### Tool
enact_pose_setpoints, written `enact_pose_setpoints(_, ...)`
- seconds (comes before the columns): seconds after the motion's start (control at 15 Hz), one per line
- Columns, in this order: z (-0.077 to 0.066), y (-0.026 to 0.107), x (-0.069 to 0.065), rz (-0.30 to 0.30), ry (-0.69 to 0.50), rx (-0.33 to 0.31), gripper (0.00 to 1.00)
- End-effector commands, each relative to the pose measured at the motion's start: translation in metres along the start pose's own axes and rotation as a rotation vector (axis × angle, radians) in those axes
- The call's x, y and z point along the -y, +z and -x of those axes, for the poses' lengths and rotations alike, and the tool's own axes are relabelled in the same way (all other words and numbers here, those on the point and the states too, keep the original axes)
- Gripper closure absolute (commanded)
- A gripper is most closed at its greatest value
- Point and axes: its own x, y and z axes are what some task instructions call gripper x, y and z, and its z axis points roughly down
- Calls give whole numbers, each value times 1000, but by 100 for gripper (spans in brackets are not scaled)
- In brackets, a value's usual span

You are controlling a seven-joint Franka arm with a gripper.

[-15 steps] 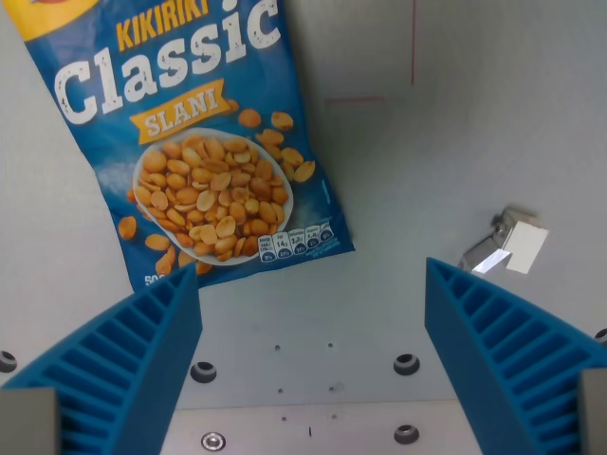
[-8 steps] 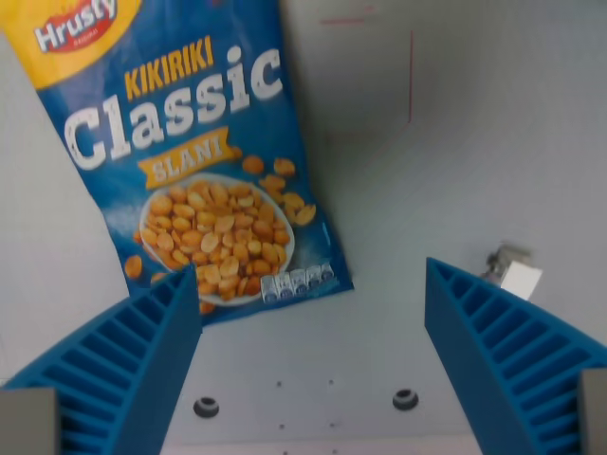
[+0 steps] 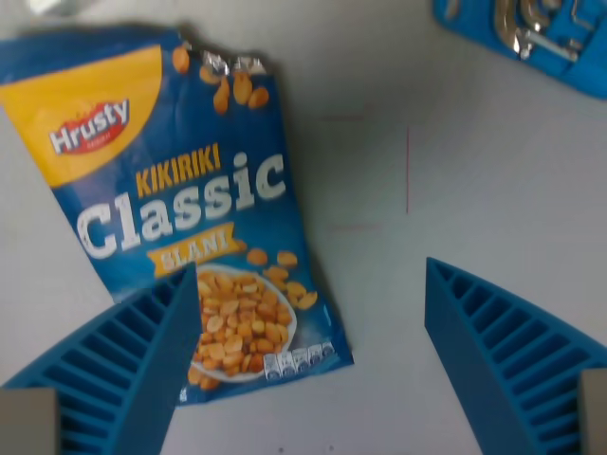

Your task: Move in gripper positive x

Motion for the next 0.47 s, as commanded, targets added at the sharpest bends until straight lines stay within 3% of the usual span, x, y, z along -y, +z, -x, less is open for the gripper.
enact_pose_setpoints(0.07,-16,-3,1,-5,1,31,0)
enact_pose_setpoints(0.47,-46,-2,1,-5,1,31,0)
